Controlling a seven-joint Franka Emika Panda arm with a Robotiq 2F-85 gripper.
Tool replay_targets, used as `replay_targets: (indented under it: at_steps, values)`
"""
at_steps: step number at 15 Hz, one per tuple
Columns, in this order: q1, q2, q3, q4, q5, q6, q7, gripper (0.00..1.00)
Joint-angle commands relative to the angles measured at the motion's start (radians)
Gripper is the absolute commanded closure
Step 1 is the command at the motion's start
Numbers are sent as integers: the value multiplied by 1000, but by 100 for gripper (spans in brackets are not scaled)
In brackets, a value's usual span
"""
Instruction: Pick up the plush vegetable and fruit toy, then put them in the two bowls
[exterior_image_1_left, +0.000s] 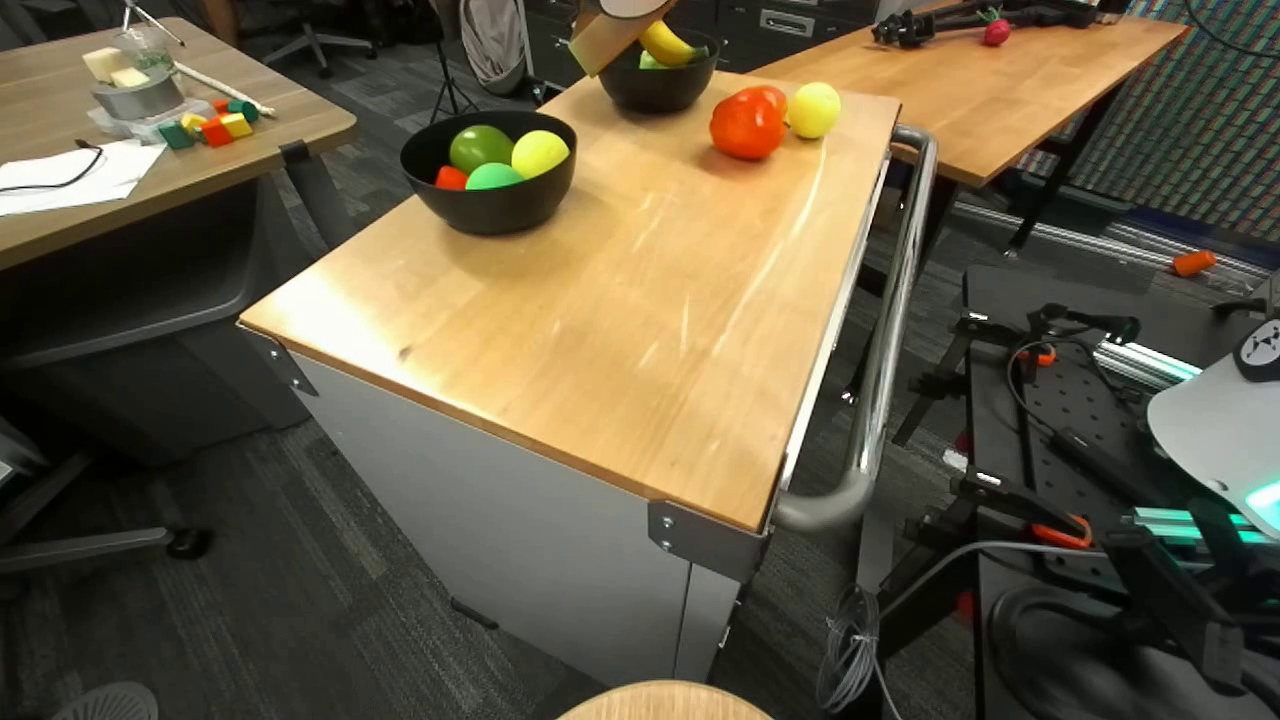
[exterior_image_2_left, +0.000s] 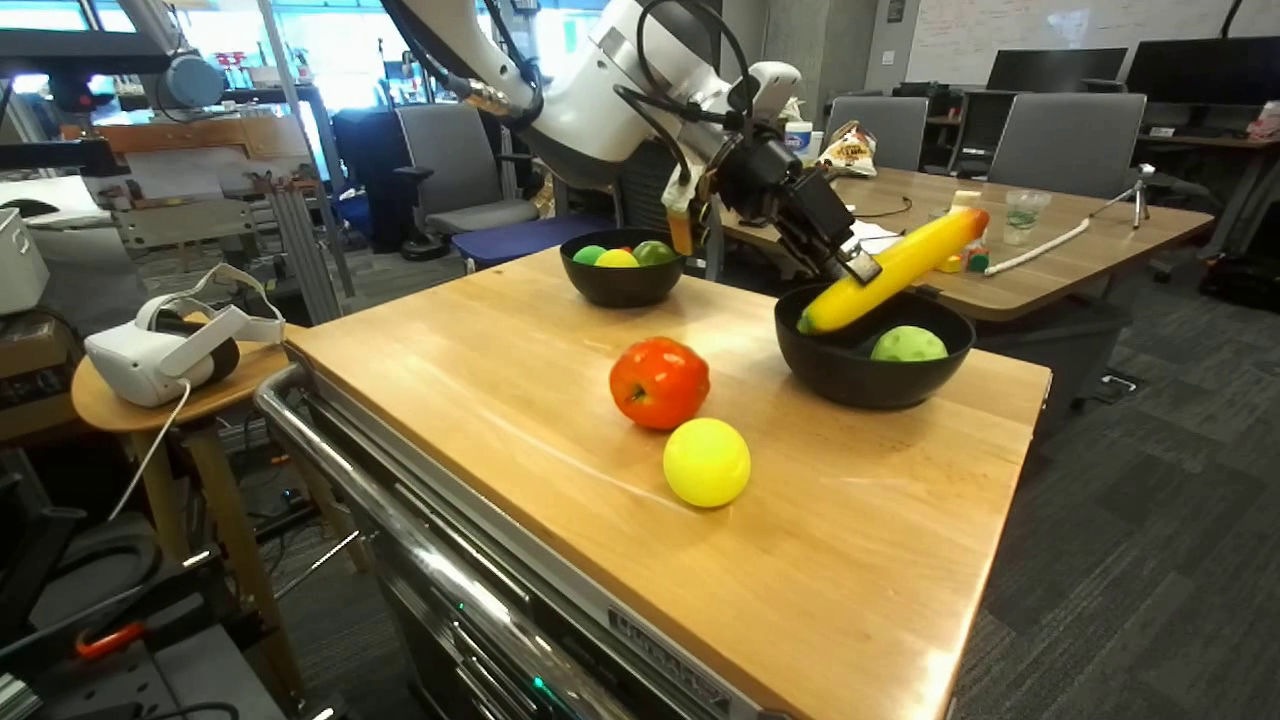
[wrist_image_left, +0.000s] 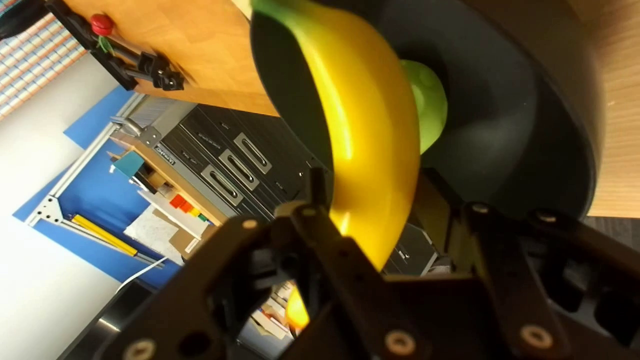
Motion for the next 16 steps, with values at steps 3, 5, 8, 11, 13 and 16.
replay_targets:
  at_steps: [3,5,8,11,13,16]
  values:
    - [24,26,-7,58,13,-35,-42,4]
    - [29,-6,3,31,18,-23,-54,0]
    - [16,-129,61,-69,67,86,-166,0]
    - [29,-274,95,-174,127,181,-171,0]
    - [42,-380,113,-268,166,256,-141,0]
    - [69,-345,97,-218,166,268,-144,0]
